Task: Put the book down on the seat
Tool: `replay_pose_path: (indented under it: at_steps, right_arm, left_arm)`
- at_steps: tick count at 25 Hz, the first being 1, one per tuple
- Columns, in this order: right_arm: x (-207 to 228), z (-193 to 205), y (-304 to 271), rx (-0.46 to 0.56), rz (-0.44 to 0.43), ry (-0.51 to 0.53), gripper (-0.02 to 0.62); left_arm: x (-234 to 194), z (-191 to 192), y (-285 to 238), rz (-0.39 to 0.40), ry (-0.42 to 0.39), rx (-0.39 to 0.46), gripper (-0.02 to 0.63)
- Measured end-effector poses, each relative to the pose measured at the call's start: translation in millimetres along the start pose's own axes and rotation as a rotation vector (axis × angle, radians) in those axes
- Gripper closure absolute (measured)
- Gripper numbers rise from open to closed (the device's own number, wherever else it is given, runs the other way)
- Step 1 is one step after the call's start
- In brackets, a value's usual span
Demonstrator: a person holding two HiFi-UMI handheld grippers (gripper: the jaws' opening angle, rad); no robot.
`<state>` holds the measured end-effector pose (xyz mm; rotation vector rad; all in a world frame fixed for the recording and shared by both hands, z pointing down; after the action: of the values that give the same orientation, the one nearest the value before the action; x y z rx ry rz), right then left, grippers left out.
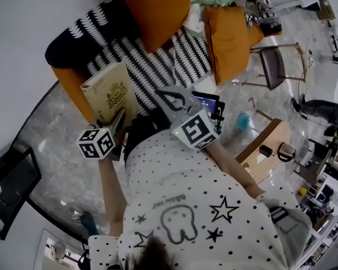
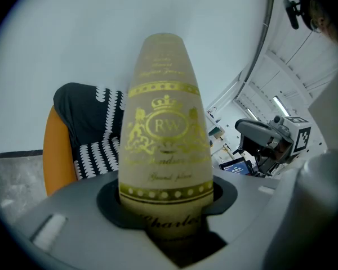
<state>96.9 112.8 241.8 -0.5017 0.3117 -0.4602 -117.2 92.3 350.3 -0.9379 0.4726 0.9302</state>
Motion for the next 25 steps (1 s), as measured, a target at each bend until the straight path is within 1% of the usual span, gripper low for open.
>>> replay_pose_path:
  at_steps: [6, 11, 15, 19, 25]
  right_arm:
    - [1, 0, 4, -0.018, 0.004, -0.014, 0.594]
    - [-7, 4, 6, -0.031, 0.023, 0.004, 0.594]
    - [2, 8, 12, -0.043, 0.034, 0.018, 0.594]
    - [-6, 9, 12, -0.051, 0.036, 0.027, 0.594]
    - [-4, 14, 14, -0.080, 0.056, 0.007, 0.594]
  left_arm:
    - [-6, 4, -12, 0.008, 0.029, -0.029, 0.377]
    - [-26, 19, -21, 0.018, 0.047, -0.062, 0.377]
    - [-27, 17, -36, 0.022, 0.049, -0.087, 0.377]
    - [-37, 23, -40, 0.038, 0.056, -0.095, 0.377]
    - [-41, 31, -53, 0.058, 0.073, -0.125, 0.377]
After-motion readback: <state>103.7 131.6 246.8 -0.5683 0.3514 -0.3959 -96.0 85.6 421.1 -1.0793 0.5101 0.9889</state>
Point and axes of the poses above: the fingertips, and each gripper's own axes: y backward along the fingers, x to its right, z out of its underside, the point moved 8 cm from there along y, backward along the fingers, and after that the axes turned 11 degrees about z, right-handed, at the moved point
